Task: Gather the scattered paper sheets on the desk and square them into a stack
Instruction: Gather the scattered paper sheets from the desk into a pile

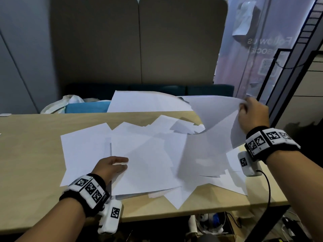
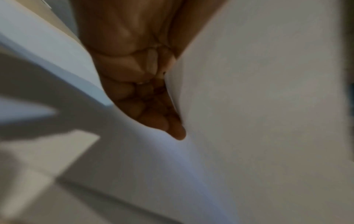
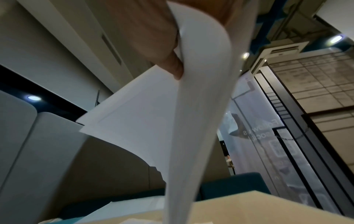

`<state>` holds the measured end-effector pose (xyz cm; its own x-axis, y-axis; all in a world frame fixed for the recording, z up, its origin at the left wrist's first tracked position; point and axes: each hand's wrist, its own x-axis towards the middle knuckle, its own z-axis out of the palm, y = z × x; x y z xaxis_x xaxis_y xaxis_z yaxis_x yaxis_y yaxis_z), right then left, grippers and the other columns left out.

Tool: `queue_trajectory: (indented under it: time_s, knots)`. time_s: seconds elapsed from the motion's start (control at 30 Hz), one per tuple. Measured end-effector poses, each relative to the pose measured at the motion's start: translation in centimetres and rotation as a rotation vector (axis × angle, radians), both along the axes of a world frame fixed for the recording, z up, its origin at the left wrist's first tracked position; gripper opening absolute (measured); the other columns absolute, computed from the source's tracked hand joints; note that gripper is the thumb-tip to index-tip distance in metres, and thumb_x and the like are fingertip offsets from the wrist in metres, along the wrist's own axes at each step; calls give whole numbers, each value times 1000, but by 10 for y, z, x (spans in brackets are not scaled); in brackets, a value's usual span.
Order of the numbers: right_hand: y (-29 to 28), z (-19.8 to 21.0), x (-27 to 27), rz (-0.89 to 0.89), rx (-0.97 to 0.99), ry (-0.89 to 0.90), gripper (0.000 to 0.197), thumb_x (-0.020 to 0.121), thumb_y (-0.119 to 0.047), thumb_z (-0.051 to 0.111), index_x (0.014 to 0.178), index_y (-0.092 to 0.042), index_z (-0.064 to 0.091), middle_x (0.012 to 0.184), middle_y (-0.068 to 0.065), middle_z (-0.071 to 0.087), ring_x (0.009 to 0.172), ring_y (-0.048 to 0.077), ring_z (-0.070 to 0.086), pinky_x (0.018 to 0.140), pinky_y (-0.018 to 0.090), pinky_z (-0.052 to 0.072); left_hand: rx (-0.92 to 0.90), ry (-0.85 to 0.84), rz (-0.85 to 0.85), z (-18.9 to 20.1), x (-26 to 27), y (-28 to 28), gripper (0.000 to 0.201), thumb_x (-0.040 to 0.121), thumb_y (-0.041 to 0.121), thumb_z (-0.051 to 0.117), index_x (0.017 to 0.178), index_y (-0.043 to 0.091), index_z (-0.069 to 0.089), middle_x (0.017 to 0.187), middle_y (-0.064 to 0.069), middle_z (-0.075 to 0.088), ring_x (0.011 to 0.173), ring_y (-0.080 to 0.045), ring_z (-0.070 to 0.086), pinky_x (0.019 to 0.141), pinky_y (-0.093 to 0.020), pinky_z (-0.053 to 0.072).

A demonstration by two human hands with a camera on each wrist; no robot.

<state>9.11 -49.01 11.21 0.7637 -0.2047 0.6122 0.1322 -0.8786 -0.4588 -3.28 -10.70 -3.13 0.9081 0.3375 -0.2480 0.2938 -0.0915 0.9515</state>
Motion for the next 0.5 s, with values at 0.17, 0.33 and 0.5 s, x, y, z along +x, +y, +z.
queue_trajectory:
  time_s: [0.17,0.33,0.5]
  knots:
    - [5,32,-4,3,-38,-189,28,97,-13,43,112,6,57,104,33,63,96,46,59,81,46,44,-5,64,-72,-7,4,-18,36,73,-6,75,100,17,71,104,-4,67,97,-23,64,87,-28,50]
    - [20,64,-13,47,26,-356,30,96,-15,41,111,5,58,106,28,64,95,41,60,81,38,37,51,125,-120,-13,7,-18,36,78,-3,69,101,25,68,111,-10,67,98,-29,64,98,-37,47]
    - [40,65,-20,138,284,-216,32,88,-20,50,106,2,62,95,17,65,88,27,60,74,33,41,74,70,-108,-2,2,-24,22,90,10,61,111,14,69,109,-13,67,91,-22,59,71,-26,45]
